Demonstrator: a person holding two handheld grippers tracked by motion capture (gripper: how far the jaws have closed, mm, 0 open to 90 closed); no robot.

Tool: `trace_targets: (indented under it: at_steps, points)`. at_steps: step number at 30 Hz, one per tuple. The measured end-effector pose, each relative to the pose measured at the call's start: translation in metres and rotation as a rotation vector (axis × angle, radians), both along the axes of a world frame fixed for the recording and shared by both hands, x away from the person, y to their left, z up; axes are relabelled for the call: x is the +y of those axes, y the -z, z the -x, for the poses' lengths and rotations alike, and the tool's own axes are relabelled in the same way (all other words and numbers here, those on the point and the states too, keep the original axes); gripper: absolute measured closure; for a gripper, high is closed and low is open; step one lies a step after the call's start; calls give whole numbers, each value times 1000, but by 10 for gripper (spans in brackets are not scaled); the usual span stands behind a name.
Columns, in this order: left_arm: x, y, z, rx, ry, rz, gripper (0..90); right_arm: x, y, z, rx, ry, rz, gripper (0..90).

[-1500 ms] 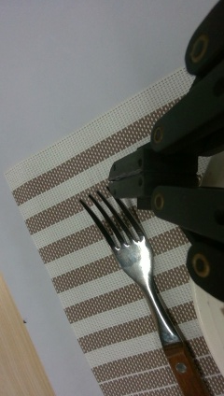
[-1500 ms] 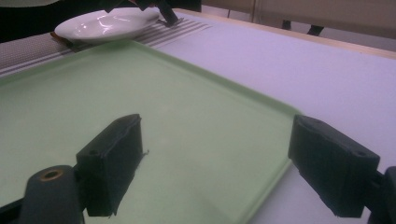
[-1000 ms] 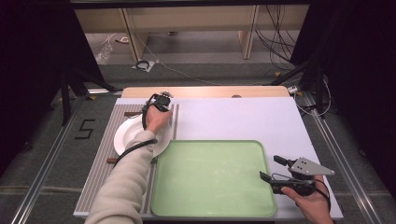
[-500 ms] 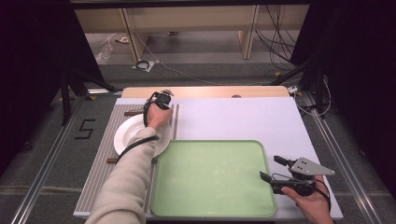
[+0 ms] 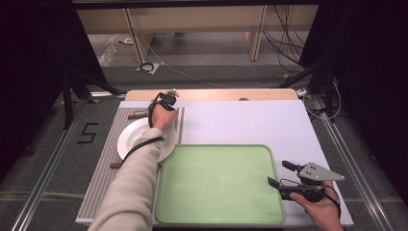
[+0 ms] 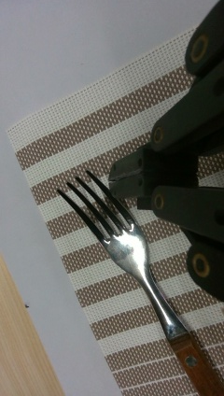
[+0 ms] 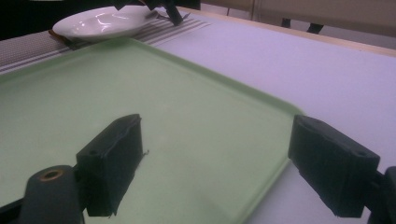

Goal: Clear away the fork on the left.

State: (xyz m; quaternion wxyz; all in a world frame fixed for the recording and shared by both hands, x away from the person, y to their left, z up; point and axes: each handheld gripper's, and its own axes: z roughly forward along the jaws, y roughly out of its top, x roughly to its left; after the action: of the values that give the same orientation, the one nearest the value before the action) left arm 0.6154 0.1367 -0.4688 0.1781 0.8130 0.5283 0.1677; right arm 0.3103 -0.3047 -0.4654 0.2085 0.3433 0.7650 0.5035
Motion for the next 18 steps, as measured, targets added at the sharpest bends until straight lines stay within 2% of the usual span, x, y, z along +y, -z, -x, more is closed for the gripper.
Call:
trace_targets:
  at_steps: [6, 9, 18]
  points:
    - [1, 0, -3, -2, -4, 4, 897, 1, 1, 0, -2, -4, -13, 187]
    - [1, 0, -5, -2, -7, -1, 897, 0, 0, 0, 1, 0, 2, 187]
    - [0, 0, -9, -3, -7, -20, 897, -1, 0, 0, 1, 1, -3, 187]
